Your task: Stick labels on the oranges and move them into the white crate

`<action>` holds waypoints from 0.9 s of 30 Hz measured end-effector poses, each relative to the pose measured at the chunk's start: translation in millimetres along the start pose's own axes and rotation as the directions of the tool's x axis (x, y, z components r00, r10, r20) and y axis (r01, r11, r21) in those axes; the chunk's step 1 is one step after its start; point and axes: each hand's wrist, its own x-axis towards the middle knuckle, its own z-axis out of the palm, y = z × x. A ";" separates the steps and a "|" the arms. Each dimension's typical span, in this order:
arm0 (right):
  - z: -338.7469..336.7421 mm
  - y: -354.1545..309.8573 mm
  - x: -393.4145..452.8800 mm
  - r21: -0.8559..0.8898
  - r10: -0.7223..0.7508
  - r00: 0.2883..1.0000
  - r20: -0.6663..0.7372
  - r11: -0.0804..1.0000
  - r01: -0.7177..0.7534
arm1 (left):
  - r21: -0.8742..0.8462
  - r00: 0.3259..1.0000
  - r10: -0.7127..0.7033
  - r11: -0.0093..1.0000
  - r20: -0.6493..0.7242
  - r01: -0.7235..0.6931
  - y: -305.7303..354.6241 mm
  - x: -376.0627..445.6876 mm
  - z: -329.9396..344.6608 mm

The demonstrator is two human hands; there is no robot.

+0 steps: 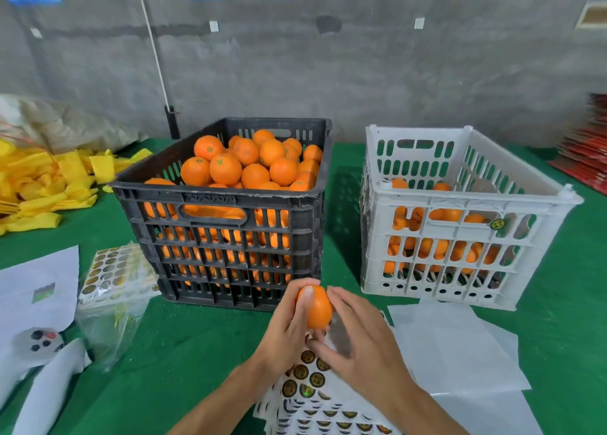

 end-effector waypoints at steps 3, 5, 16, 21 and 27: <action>-23.9 -12.1 24.2 0.027 0.014 0.971 -0.240 1.000 -0.008 | -0.038 0.995 0.098 0.994 0.000 -0.098 49.5 15.7 14.5; -49.8 -9.3 49.6 -0.039 -0.022 0.919 -0.393 0.999 0.008 | 0.021 0.988 0.151 0.988 0.040 -0.152 93.4 36.4 22.0; -146.1 43.4 155.6 -0.271 0.068 0.876 -0.477 0.937 -0.220 | 0.580 0.928 0.346 0.731 0.139 -0.359 210.1 164.2 11.2; -120.8 54.3 163.3 -0.216 0.152 0.942 -0.300 0.951 -0.222 | 0.910 0.996 0.052 0.411 -0.076 0.048 187.2 211.3 -65.8; -92.2 59.5 169.4 -0.422 0.019 0.910 -0.415 0.882 -0.211 | 0.912 0.916 -0.224 0.173 -0.332 0.372 150.6 234.8 -144.0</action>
